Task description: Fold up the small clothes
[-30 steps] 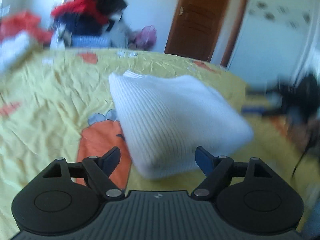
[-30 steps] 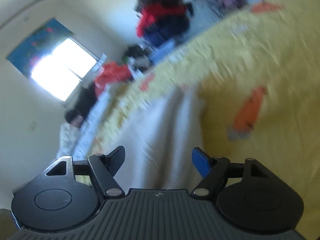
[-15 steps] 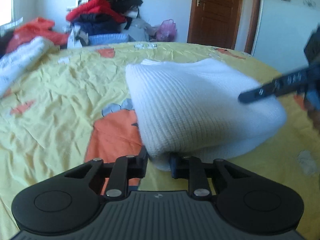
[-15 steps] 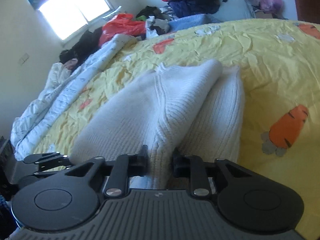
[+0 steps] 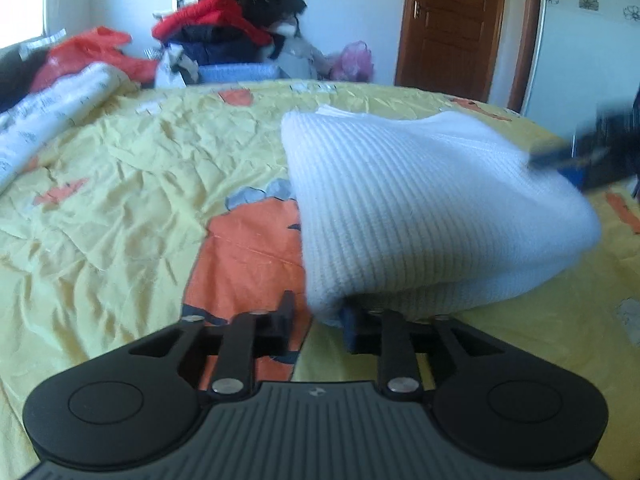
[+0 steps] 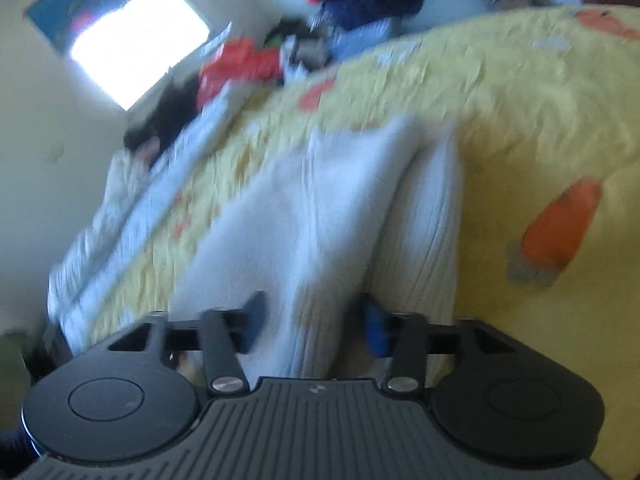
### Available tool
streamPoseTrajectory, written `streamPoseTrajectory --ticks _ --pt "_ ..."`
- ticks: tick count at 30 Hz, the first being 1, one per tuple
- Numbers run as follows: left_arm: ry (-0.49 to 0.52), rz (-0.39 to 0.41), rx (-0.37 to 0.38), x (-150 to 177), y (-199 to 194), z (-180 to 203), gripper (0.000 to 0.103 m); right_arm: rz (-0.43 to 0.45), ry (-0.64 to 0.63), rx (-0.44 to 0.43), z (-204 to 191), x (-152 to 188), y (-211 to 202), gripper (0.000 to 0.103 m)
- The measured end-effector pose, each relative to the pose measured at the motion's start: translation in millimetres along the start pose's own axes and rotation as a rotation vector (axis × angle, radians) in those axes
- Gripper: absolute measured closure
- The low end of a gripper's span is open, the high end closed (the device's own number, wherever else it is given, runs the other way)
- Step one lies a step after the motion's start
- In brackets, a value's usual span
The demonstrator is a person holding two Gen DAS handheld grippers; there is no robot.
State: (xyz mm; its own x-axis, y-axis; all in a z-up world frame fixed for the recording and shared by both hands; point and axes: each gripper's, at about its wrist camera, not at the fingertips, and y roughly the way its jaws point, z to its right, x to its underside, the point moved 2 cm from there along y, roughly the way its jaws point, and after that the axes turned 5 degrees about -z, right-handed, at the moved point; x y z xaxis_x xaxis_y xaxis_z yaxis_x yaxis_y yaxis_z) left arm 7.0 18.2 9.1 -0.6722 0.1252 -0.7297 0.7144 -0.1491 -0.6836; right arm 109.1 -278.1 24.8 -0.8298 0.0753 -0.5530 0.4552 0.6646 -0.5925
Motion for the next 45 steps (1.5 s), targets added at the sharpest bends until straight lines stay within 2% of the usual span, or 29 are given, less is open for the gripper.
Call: streamPoseTrajectory --ticks 1,2,3,7,12,13,15,16,17,20,23,26,28,29,31,34,35,38,40,42,45 --pt "0.008 0.016 -0.027 2.8 -0.4 1.0 0.059 0.04 0.013 -0.003 1.8 -7.3 -5.1 0.026" --pt "0.009 0.026 -0.059 5.3 0.0 1.2 0.043 0.077 0.032 -0.005 4.6 -17.1 -8.7 0.025" --pt "-0.001 0.028 -0.082 7.4 0.9 0.5 0.035 0.097 0.047 -0.003 7.8 -26.1 -8.5 0.025" --pt "-0.066 0.006 -0.044 6.1 0.1 -7.8 0.036 0.095 0.135 0.041 28.9 -58.5 15.3 0.027" --pt "-0.031 0.031 -0.07 3.3 -0.5 1.1 0.037 0.08 0.192 0.044 40.5 -79.5 50.5 0.03" --pt "-0.028 0.043 -0.07 1.2 -0.3 3.4 0.039 0.077 0.19 0.053 40.1 -81.7 55.6 0.031" --pt "-0.019 0.055 -0.049 -2.1 0.4 9.7 0.054 0.067 0.173 0.076 37.4 -86.2 67.8 0.035" --pt "-0.004 0.061 -0.036 -3.2 1.1 14.0 0.06 0.061 0.158 0.097 37.0 -86.9 73.0 0.049" --pt "0.02 0.068 -0.032 -3.0 2.1 19.9 0.07 0.054 0.136 0.128 35.9 -86.4 76.7 0.083" --pt "0.061 0.092 -0.067 1.0 3.0 29.4 0.073 0.051 0.075 0.139 32.7 -86.9 73.9 0.086" --pt "0.039 0.089 -0.038 3.9 3.8 24.6 0.076 0.11 0.036 0.118 31.7 -91.2 51.4 0.088" --pt "0.021 0.078 -0.005 1.7 7.5 21.3 0.079 0.047 0.109 0.163 63.1 -82.9 65.4 0.089" --pt "0.016 0.073 0.001 1.4 9.4 19.8 0.079 0.08 0.11 0.15 64.5 -77.2 66.0 0.088" --pt "0.013 0.071 0.006 1.5 9.6 19.0 0.079 0.098 0.128 0.148 64.2 -76.1 65.4 0.078" --pt "0.005 0.067 0.017 1.5 8.5 16.9 0.078 0.116 0.136 0.141 62.8 -73.4 65.0 0.07" --pt "0.045 0.052 0.007 2.8 -0.3 18.7 0.077 0.133 0.155 0.129 56.2 -67.0 49.2 0.057" --pt "0.057 0.039 -0.001 3.9 -5.2 19.0 0.073 0.151 0.161 0.114 53.3 -64.0 39.4 0.049" --pt "0.054 0.045 0.029 9.7 -25.0 14.8 0.066 0.204 0.153 0.071 43.0 -45.5 4.9 0.037" --pt "0.07 0.074 0.041 10.2 -35.8 14.7 0.06 0.188 0.14 0.036 34.9 -28.4 -9.0 0.037" --pt "0.113 0.107 0.019 6.5 -40.1 20.2 0.05 0.133 0.141 -0.003 29.2 -13.2 -12.2 0.037" --pt "0.19 0.159 -0.026 -3.3 -33.5 34.4 0.05 0.055 0.135 0.019 25.0 0.6 -1.1 0.037"
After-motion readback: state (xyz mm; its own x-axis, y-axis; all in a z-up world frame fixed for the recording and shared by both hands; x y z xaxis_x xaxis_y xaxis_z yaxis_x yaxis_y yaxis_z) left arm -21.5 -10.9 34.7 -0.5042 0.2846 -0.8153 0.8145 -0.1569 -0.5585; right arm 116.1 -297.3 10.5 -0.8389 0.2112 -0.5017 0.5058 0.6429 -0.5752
